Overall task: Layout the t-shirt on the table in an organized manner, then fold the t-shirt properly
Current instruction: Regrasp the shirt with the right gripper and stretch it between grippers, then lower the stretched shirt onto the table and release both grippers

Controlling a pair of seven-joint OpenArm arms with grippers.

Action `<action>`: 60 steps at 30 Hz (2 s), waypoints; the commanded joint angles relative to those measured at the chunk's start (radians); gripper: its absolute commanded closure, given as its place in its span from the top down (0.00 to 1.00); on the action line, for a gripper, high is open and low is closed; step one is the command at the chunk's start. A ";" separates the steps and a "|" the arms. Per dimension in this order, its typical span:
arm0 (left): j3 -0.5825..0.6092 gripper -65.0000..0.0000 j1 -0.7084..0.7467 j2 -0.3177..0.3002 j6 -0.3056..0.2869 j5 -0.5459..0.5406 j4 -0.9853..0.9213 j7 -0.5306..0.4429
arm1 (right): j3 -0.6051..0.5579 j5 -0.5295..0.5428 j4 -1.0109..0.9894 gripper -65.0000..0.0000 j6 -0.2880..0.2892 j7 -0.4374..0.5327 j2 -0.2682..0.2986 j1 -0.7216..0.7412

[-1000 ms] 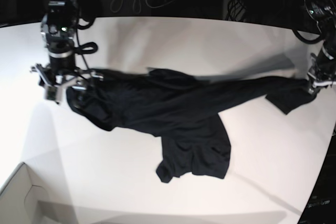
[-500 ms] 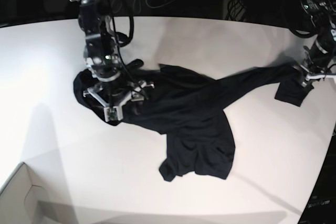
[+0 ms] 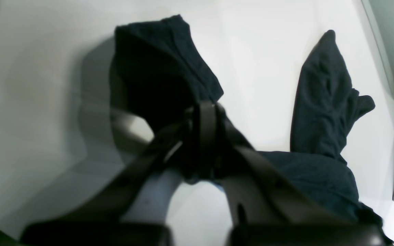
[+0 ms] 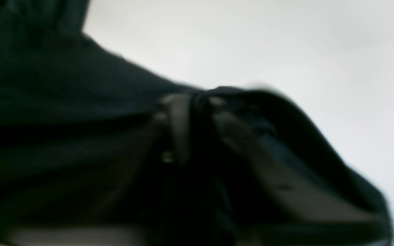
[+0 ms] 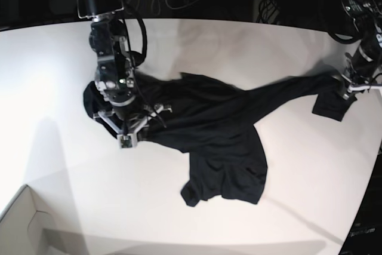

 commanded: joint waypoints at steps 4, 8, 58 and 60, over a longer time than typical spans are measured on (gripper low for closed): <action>-0.004 0.00 -0.011 -0.016 0.001 -0.029 0.016 -0.016 | 0.001 0.001 0.228 0.00 0.002 0.036 0.031 -0.039; -0.004 0.00 -0.038 -0.016 0.001 -0.029 0.019 -0.013 | 0.001 -0.004 0.368 0.00 0.002 0.033 0.069 -0.031; 0.204 0.58 -0.125 -0.003 0.001 -0.033 -0.098 0.035 | 0.464 0.001 0.435 0.26 0.002 0.330 0.029 -0.594; 0.210 0.59 -0.165 -0.001 0.001 -0.031 -0.100 0.035 | 0.466 0.001 0.435 0.33 0.002 0.330 0.026 -0.596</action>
